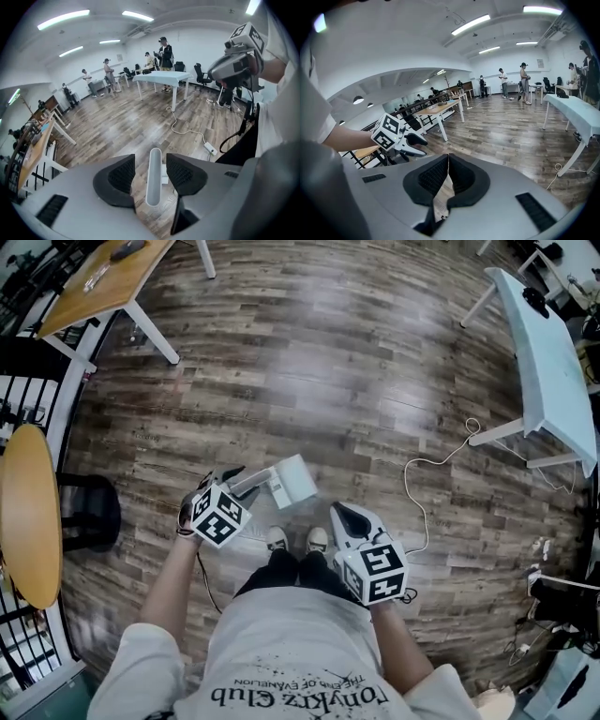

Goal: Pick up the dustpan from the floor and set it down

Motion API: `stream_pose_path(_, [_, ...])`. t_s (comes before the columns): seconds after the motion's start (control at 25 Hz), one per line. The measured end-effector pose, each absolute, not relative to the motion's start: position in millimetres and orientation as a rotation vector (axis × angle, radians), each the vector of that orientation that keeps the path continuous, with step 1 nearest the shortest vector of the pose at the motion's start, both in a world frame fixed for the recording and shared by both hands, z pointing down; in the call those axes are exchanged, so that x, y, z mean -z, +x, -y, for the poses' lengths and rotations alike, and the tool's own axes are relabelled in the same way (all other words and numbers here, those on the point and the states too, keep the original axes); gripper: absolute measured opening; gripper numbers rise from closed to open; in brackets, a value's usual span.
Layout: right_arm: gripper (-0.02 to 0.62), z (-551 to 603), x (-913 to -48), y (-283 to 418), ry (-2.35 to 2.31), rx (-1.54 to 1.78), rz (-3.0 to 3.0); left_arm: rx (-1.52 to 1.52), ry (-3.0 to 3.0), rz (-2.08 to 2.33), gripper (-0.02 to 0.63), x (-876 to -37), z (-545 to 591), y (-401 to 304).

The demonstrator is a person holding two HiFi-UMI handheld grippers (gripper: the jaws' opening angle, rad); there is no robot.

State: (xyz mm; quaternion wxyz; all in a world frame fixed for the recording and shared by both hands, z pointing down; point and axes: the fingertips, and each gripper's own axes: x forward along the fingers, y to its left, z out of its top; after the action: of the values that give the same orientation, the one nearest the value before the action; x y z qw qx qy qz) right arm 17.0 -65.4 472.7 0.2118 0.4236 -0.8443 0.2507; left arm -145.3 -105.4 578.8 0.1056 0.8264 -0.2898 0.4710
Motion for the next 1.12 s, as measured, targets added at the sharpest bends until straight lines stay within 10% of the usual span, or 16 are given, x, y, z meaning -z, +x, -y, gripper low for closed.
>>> stream_pose_path(0.36, [0.025, 59, -451, 7, 1.140, -0.633, 2.399, -1.182, 2.467, 1.064, 0.054, -505, 87, -139])
stream_pose_path(1.12, [0.025, 37, -435, -9, 1.047, -0.561, 2.466, -0.572, 2.239, 1.530, 0.023, -428, 28, -116])
